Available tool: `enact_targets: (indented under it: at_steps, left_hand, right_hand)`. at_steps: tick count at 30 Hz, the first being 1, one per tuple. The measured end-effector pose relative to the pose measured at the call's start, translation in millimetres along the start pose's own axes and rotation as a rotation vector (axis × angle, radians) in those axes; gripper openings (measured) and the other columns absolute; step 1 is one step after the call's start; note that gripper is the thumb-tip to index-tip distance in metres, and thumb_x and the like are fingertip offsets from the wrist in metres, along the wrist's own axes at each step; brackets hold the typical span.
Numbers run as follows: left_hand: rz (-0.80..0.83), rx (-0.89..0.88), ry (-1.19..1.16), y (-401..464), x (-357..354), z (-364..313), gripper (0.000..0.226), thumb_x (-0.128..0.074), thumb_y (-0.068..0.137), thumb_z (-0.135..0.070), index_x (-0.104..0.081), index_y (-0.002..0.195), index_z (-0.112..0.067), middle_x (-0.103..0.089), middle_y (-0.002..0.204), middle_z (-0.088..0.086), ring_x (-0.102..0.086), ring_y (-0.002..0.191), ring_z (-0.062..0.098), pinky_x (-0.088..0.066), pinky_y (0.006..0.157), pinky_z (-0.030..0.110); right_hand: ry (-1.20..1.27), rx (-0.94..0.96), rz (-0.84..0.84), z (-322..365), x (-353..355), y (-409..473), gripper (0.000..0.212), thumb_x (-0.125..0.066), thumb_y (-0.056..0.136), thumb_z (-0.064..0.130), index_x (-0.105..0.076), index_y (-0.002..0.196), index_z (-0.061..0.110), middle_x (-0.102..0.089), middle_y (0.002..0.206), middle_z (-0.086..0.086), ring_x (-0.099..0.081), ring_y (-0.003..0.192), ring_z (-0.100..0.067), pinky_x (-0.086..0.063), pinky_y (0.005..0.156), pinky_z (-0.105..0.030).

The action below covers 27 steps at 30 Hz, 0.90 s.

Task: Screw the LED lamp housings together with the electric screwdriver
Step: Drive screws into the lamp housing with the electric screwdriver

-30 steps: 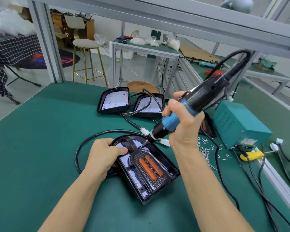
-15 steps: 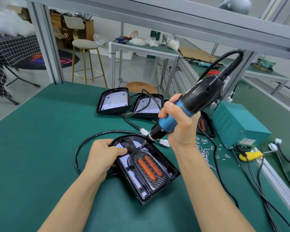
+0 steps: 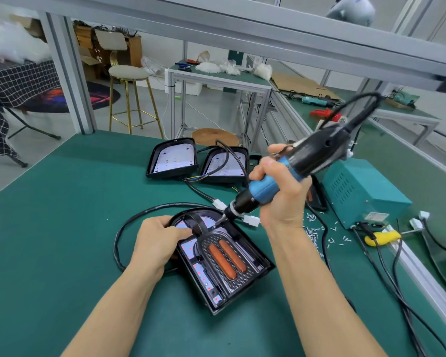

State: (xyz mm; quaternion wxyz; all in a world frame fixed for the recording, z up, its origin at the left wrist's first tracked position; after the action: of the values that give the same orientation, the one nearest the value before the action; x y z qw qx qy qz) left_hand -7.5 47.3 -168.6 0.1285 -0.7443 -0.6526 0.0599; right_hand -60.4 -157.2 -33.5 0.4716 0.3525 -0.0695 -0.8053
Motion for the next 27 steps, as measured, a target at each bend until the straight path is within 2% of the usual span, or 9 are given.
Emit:
enact_targets:
  at_steps: [2, 4, 7, 13, 16, 18, 20, 22, 27]
  left_hand:
    - [-0.017, -0.025, 0.005, -1.5, 0.5, -1.6, 0.019, -0.067, 0.073, 0.004, -0.071, 0.076, -0.015, -0.071, 0.065, 0.003, -0.062, 0.054, 0.023, -0.046, 0.051, 0.027]
    - [-0.033, -0.054, -0.001, -3.4, 0.3, -2.0, 0.025, -0.067, 0.073, 0.004, -0.071, 0.081, -0.020, -0.074, 0.075, -0.001, -0.068, 0.069, 0.028, -0.055, 0.066, 0.036]
    - [-0.114, -0.102, 0.099, -5.9, 2.4, -1.2, 0.025, -0.062, 0.080, -0.004, -0.068, 0.094, -0.024, -0.073, 0.090, -0.001, -0.067, 0.088, 0.028, -0.052, 0.086, 0.045]
    - [-0.185, -0.202, 0.749, -15.7, 1.3, -18.5, 0.043, -0.051, 0.092, -0.025, -0.045, 0.134, -0.019, -0.043, 0.135, 0.008, -0.046, 0.117, 0.031, -0.037, 0.086, 0.037]
    - [-0.226, -0.246, 0.840, -25.1, 7.0, -34.7, 0.048, -0.057, 0.088, -0.020, -0.048, 0.135, -0.014, -0.045, 0.138, 0.012, -0.036, 0.124, 0.033, -0.033, 0.099, 0.043]
    - [-0.309, -0.453, 0.788, -44.7, -0.8, -62.1, 0.041, -0.060, 0.084, -0.015, -0.058, 0.125, -0.013, -0.054, 0.128, 0.011, -0.041, 0.118, 0.033, -0.033, 0.095, 0.042]
    - [-0.247, -0.722, 0.721, -68.8, -33.9, -89.5, 0.027, -0.058, 0.079, -0.019, -0.070, 0.103, -0.017, -0.065, 0.106, 0.005, -0.050, 0.103, 0.032, -0.037, 0.087, 0.040]
    - [-0.069, -0.876, 0.811, -85.5, -84.7, -102.6, 0.017, -0.059, 0.079, -0.025, -0.073, 0.088, -0.025, -0.067, 0.091, -0.004, -0.053, 0.095, 0.026, -0.036, 0.081, 0.037]
    - [0.221, -0.870, 1.314, -75.7, -182.4, -79.7, 0.019, -0.056, 0.089, -0.022, -0.070, 0.098, -0.029, -0.068, 0.100, -0.004, -0.050, 0.102, 0.020, -0.018, 0.077, 0.034]
  right_hand:
    - [0.083, -0.003, -0.107, 7.0, 12.6, 3.0, 0.028, -0.067, 0.060, 0.006, -0.059, 0.086, 0.013, -0.050, 0.063, -0.006, -0.050, 0.048, -0.016, -0.043, 0.052, -0.024]
    - [0.152, 0.013, -0.161, 18.8, 22.4, 6.2, 0.024, -0.060, 0.068, 0.000, -0.058, 0.088, 0.011, -0.051, 0.059, -0.001, -0.050, 0.046, -0.013, -0.044, 0.050, -0.022]
    - [0.181, 0.048, -0.192, 41.2, 33.3, 9.6, 0.021, -0.057, 0.070, 0.000, -0.057, 0.086, 0.013, -0.050, 0.057, 0.001, -0.050, 0.046, -0.012, -0.044, 0.050, -0.022]
    - [0.168, 0.108, -0.242, 81.6, 61.7, 1.7, 0.019, -0.056, 0.069, 0.002, -0.054, 0.084, 0.013, -0.048, 0.057, 0.002, -0.048, 0.046, -0.010, -0.043, 0.052, -0.022]
    - [0.115, 0.155, -0.284, 102.1, 81.8, -6.3, 0.019, -0.054, 0.069, 0.003, -0.052, 0.085, 0.013, -0.047, 0.054, 0.003, -0.047, 0.046, -0.010, -0.042, 0.053, -0.022]
    - [0.076, 0.179, -0.315, 112.4, 94.3, -12.3, 0.018, -0.054, 0.070, 0.002, -0.053, 0.084, 0.014, -0.047, 0.053, 0.004, -0.047, 0.046, -0.010, -0.041, 0.053, -0.021]
    - [0.034, 0.193, -0.350, 118.7, 104.6, -18.8, 0.018, -0.054, 0.070, 0.001, -0.053, 0.082, 0.014, -0.046, 0.057, 0.001, -0.047, 0.046, -0.010, -0.041, 0.053, -0.021]
    - [0.000, 0.205, -0.392, 123.7, 114.4, -24.3, 0.018, -0.055, 0.070, 0.001, -0.053, 0.082, 0.013, -0.042, 0.067, -0.006, -0.046, 0.046, -0.013, -0.040, 0.054, -0.023]
    - [-0.018, 0.212, -0.435, 133.0, 132.1, -33.3, 0.018, -0.056, 0.071, -0.001, -0.053, 0.082, 0.012, -0.041, 0.070, -0.009, -0.047, 0.046, -0.015, -0.041, 0.055, -0.023]
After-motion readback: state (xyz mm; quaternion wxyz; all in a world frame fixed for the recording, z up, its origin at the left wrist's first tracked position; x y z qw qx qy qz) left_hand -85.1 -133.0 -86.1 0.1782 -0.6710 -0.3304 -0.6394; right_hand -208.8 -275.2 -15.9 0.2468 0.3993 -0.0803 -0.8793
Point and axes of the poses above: each hand's wrist, its own y-axis towards the middle knuckle, its own x-axis out of the back of the hand, z = x × y, the point moved 8 cm from there along y, towards the middle knuckle
